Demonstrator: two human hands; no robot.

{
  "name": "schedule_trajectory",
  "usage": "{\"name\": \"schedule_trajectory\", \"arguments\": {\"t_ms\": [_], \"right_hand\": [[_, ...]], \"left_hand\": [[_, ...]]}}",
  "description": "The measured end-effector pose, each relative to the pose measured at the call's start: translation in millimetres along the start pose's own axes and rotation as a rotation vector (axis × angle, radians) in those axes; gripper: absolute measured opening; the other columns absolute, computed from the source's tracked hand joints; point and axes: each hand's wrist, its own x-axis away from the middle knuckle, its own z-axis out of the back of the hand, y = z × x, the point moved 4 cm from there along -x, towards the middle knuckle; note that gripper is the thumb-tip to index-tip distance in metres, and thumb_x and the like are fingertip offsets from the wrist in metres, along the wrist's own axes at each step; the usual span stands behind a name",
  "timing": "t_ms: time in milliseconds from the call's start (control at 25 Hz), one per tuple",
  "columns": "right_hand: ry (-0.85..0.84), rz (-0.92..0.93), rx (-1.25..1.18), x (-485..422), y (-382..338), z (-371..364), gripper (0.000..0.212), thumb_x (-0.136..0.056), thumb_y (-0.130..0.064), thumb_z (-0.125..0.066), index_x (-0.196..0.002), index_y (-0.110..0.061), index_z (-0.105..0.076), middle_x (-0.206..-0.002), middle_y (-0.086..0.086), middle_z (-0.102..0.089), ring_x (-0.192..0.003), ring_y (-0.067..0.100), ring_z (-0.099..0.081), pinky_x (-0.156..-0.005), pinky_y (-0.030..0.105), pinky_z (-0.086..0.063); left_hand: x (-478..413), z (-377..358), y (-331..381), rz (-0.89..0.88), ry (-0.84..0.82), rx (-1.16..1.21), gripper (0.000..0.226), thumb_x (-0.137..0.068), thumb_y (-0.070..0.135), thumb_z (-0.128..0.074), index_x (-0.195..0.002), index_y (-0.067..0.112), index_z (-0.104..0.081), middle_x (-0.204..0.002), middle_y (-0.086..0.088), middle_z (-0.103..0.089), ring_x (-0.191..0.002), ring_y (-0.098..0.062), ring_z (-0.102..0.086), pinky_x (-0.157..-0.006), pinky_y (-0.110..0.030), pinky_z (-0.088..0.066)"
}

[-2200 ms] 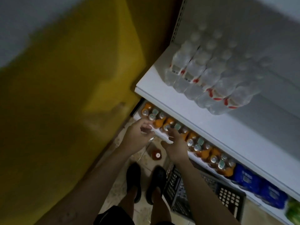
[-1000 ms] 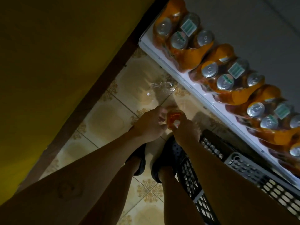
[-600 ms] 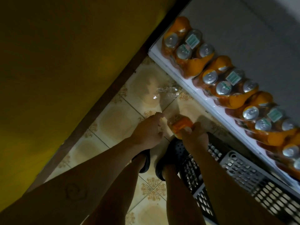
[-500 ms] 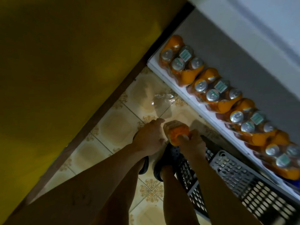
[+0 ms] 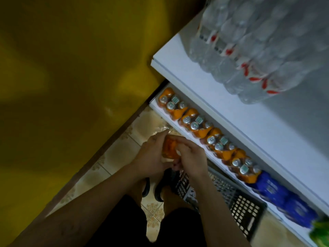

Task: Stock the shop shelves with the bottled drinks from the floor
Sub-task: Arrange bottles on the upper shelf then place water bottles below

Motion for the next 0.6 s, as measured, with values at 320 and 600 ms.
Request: {"name": "schedule_trajectory", "arguments": {"t_ms": [320, 600], "right_hand": [[-0.148, 0.072, -0.136, 120, -122, 41, 0.018, -0.092, -0.029, -0.065, -0.099, -0.013, -0.070, -0.056, 0.015, -0.065, -0.033, 0.021, -0.052, -0.036, 0.020, -0.042], [-0.240, 0.212, -0.213, 193, -197, 77, 0.027, -0.094, -0.022, -0.058, -0.106, 0.002, -0.062, -0.056, 0.013, -0.064, -0.033, 0.016, -0.048, -0.039, 0.024, -0.050]], "left_hand": [[55, 87, 87, -0.159, 0.084, 0.134, 0.098, -0.069, 0.031, -0.086, -0.147, 0.032, -0.026, -0.143, 0.006, -0.042, -0.127, -0.003, -0.037, -0.100, -0.021, -0.034], [66, 164, 168, -0.302, -0.077, 0.194, 0.078, -0.063, 0.022, -0.091, -0.128, 0.025, -0.047, -0.123, 0.012, -0.059, -0.111, 0.000, -0.057, -0.096, -0.024, -0.050]]}}
